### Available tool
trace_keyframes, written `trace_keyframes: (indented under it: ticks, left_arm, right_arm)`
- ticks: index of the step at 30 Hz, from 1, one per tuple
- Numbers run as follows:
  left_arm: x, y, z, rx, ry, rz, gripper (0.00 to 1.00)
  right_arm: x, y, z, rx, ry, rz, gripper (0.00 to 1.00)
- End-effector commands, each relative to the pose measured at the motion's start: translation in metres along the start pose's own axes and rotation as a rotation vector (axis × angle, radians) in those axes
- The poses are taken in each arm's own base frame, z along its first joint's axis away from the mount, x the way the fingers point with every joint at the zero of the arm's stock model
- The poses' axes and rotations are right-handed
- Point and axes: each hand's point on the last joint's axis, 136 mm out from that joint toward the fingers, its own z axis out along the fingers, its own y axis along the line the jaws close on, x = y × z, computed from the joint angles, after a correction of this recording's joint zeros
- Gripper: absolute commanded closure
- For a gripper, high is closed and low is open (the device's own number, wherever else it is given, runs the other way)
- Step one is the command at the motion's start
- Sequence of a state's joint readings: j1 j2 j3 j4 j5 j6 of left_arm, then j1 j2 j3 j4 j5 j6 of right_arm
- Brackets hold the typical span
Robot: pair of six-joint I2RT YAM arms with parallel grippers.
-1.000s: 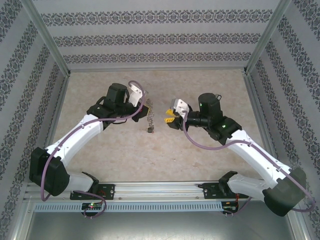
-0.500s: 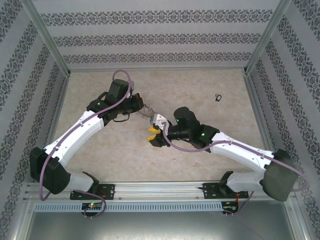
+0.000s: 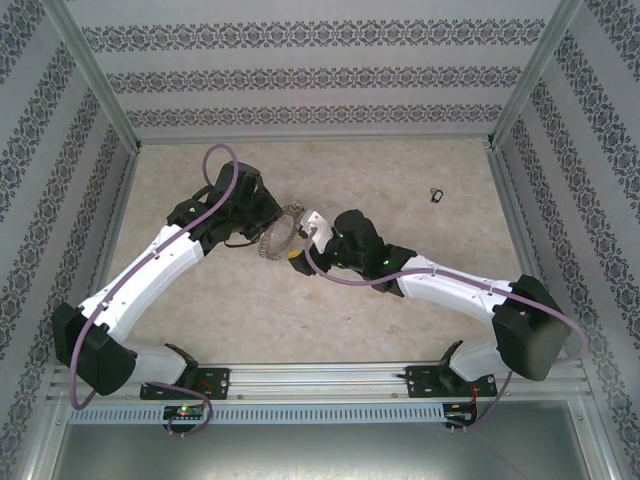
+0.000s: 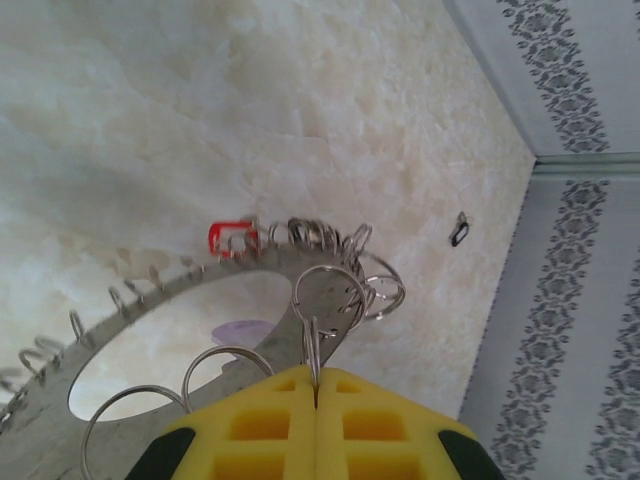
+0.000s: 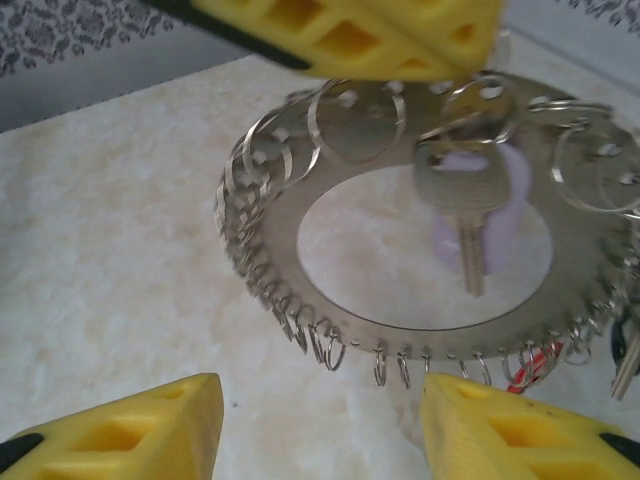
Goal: Put the keys on the keyring
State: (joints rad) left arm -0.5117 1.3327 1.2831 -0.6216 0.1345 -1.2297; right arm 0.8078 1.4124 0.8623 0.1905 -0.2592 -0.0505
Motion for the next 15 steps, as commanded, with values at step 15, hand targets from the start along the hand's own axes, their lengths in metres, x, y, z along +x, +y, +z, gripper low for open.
trace_keyframes:
  ticks: [15]
  left_arm:
    - [0.008, -0.029, -0.029, 0.124, 0.036, -0.118, 1.0]
  right_arm:
    - [-0.028, -0.02, 0.003, -0.118, -0.158, -0.11, 0.39]
